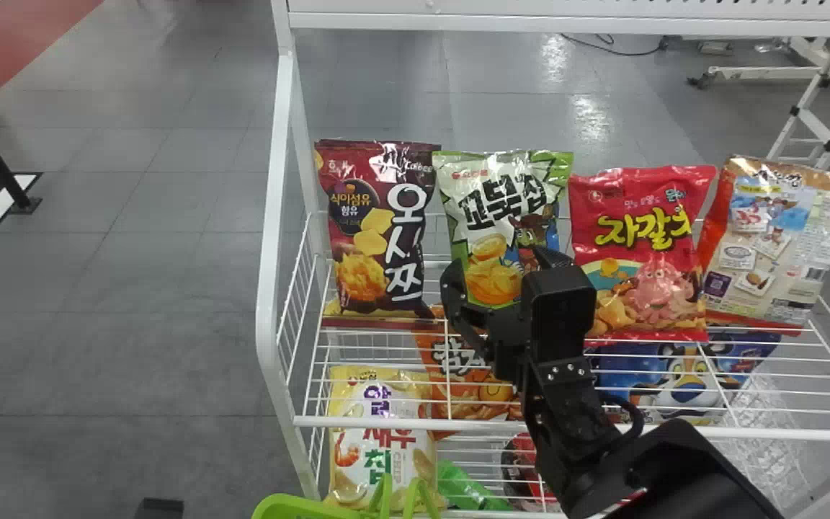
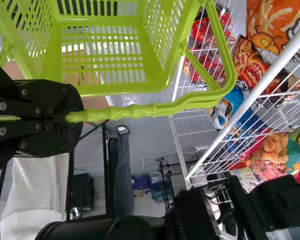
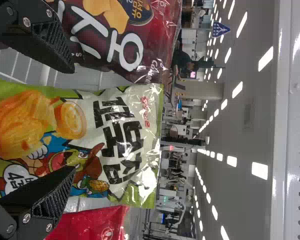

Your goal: Hold basket handle with left hand then pick Gkobukchip with right hand and place into basket

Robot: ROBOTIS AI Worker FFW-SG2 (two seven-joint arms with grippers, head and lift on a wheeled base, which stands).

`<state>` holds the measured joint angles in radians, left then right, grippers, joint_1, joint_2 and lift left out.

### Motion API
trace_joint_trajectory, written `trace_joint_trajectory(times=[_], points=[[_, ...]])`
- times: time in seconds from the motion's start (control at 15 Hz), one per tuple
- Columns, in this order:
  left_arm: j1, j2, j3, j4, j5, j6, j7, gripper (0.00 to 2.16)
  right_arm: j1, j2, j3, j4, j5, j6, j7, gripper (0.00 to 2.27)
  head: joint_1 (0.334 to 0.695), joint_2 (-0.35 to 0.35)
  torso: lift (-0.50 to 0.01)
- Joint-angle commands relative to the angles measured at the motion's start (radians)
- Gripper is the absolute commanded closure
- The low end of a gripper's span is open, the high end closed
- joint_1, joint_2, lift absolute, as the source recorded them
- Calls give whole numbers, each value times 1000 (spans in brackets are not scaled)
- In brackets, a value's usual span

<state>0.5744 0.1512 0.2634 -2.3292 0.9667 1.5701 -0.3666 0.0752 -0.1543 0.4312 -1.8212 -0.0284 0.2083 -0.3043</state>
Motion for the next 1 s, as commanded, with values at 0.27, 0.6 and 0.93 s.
trace_joint_trajectory(times=[0.27,0.6,0.93], points=[[-4,18,-4,-2,3,1,1,1706,-44,16,-9,39,5,21,-15,127,695,-13,-32],[-13,25,-18,-1,1,1,9,1706,-69,16,-29,63,2,79,-15,127,695,-26,-32],[-13,25,-27,4,-8,1,12,1706,-97,16,-35,94,-7,107,-1,211,695,-46,-32]])
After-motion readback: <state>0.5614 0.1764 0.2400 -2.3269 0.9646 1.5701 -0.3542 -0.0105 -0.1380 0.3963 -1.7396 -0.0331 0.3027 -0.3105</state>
